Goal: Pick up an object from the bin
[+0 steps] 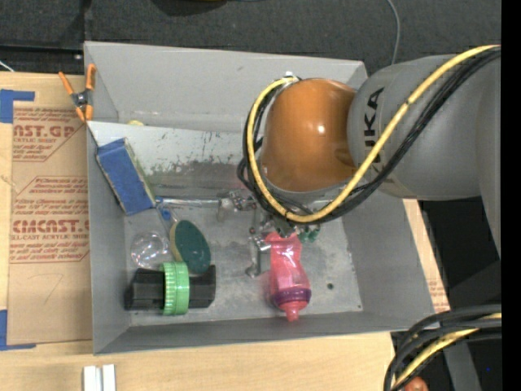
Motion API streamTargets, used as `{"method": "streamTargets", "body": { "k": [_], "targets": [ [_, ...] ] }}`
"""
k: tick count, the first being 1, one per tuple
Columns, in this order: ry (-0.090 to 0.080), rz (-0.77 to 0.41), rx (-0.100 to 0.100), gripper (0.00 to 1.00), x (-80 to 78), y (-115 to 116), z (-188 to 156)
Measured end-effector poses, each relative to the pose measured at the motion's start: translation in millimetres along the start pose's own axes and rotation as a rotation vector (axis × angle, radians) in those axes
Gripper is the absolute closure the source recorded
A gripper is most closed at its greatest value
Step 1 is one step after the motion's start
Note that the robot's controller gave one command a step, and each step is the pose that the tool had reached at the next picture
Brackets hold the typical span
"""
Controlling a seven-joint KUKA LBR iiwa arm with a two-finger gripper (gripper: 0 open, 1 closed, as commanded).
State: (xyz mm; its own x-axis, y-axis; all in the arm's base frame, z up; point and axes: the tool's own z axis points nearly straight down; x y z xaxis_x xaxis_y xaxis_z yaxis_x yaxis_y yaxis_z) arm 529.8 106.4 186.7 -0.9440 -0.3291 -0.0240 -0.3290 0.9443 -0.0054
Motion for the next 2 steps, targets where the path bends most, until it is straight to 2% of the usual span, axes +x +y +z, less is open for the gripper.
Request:
{"method": "streamTargets", "body": {
  "k": [1, 2],
  "targets": [
    [0.013, -0.200, -0.003, 0.00, -61.4, 49.0, 109.0],
    [-0.052, -0.176, 0.005, 0.00, 19.6, 65.2, 66.1]
  ]
}}
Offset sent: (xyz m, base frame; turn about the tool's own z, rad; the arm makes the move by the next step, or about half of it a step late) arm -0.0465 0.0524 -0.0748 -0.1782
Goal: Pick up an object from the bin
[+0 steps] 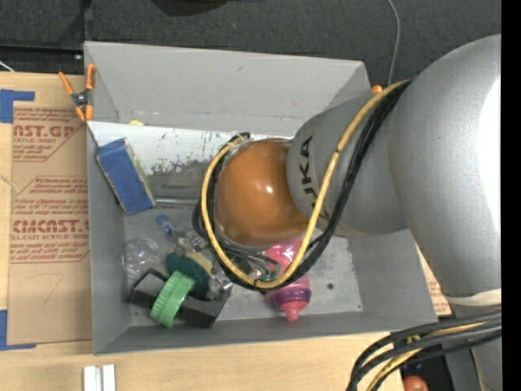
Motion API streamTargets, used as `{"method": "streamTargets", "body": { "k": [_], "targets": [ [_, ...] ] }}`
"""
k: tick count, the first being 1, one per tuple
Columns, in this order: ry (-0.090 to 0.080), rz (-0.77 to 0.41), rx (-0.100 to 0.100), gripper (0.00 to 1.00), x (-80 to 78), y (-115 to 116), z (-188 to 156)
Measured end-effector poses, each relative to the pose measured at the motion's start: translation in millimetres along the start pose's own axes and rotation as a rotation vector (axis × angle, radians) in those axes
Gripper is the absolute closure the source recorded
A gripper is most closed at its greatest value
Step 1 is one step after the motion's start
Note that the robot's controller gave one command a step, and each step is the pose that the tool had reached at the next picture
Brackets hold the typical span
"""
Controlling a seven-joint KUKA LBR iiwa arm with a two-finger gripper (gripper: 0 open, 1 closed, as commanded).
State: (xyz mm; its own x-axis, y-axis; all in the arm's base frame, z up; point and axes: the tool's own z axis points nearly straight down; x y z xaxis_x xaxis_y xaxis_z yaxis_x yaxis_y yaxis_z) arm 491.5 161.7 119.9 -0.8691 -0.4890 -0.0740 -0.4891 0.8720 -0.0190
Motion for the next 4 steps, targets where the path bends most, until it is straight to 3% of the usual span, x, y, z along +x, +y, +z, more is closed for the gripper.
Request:
{"method": "streamTargets", "body": {
  "k": [1, 2, 3, 4],
  "targets": [
    [0.033, -0.015, -0.016, 0.00, -62.8, -15.6, 41.2],
    [-0.021, 0.024, 0.000, 1.00, -47.8, -6.6, 44.0],
    [-0.021, 0.024, 0.000, 1.00, -47.9, -6.7, 44.0],
    [-0.022, -0.018, -0.002, 1.00, -59.2, -13.0, 48.9]
  ]
}}
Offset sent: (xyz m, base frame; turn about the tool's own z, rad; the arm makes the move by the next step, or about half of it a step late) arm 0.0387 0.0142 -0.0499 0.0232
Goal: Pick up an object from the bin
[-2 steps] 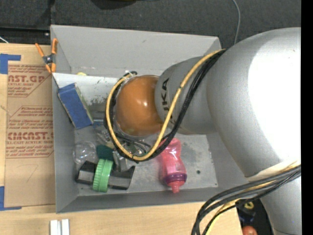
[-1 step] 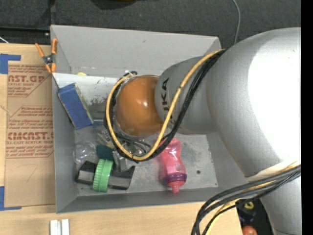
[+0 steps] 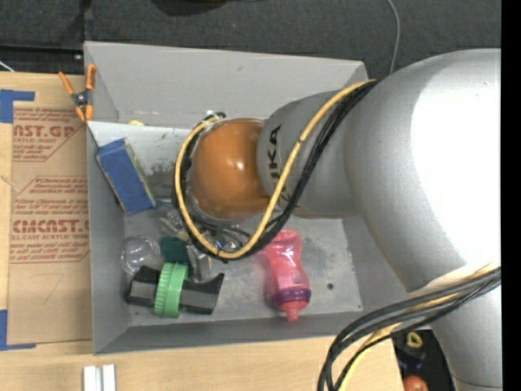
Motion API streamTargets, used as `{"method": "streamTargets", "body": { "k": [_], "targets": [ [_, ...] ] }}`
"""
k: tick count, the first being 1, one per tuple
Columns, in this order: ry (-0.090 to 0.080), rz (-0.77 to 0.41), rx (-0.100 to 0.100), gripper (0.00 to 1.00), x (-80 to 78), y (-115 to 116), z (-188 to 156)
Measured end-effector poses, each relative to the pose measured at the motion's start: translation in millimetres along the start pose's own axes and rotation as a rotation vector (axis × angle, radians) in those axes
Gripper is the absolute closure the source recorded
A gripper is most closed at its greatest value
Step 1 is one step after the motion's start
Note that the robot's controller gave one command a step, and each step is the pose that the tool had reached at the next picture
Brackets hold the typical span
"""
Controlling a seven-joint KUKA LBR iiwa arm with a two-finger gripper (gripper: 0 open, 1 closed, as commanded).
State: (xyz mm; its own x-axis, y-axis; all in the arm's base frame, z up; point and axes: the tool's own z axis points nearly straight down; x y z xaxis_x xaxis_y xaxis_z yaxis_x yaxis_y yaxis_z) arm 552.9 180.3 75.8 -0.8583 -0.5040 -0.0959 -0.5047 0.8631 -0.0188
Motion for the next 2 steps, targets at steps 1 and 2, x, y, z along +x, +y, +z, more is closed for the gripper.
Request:
{"method": "streamTargets", "body": {
  "k": [1, 2],
  "targets": [
    [-0.008, 0.050, 0.003, 1.00, 0.0, 4.0, -0.7],
    [-0.009, 0.039, 0.003, 1.00, -0.2, 4.6, -2.2]
  ]
}}
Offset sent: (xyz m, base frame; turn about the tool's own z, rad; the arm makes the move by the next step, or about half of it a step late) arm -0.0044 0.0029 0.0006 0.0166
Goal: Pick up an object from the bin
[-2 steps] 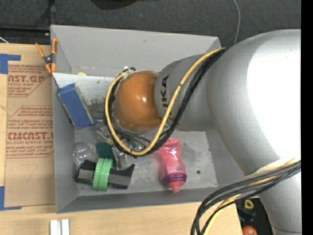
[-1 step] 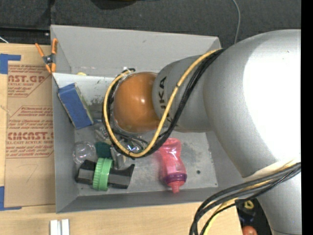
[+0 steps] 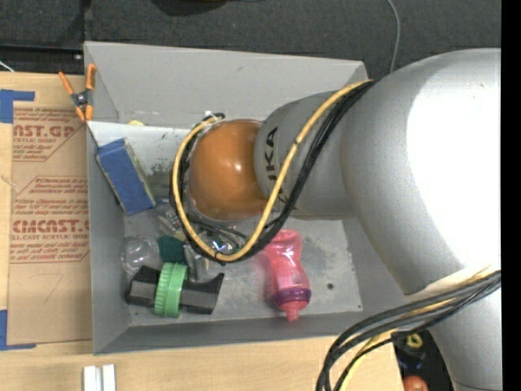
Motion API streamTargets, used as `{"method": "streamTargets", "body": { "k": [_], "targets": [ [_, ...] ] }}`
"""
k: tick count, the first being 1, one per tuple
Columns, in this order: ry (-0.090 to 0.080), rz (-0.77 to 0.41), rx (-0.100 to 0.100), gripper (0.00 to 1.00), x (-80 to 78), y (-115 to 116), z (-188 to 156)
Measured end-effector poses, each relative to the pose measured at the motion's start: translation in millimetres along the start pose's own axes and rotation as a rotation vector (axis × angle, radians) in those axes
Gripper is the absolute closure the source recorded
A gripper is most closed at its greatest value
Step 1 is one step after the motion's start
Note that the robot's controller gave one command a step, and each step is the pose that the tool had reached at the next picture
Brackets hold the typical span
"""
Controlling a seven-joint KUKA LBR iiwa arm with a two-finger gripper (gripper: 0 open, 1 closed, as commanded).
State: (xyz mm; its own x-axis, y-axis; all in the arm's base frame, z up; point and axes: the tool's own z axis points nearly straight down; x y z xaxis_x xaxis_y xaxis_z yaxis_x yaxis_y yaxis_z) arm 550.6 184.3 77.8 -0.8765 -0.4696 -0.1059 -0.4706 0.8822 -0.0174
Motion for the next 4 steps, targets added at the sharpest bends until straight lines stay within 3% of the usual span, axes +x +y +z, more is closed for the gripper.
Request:
{"method": "streamTargets", "body": {
  "k": [1, 2, 3, 4],
  "targets": [
    [-0.009, -0.203, 0.007, 1.00, 9.1, -67.7, -86.1],
    [-0.001, -0.045, -0.009, 1.00, 9.5, -8.2, -17.1],
    [-0.002, -0.154, -0.003, 1.00, 7.9, -44.6, -143.9],
    [-0.004, -0.066, -0.008, 1.00, 16.2, -24.2, -35.5]
  ]
}}
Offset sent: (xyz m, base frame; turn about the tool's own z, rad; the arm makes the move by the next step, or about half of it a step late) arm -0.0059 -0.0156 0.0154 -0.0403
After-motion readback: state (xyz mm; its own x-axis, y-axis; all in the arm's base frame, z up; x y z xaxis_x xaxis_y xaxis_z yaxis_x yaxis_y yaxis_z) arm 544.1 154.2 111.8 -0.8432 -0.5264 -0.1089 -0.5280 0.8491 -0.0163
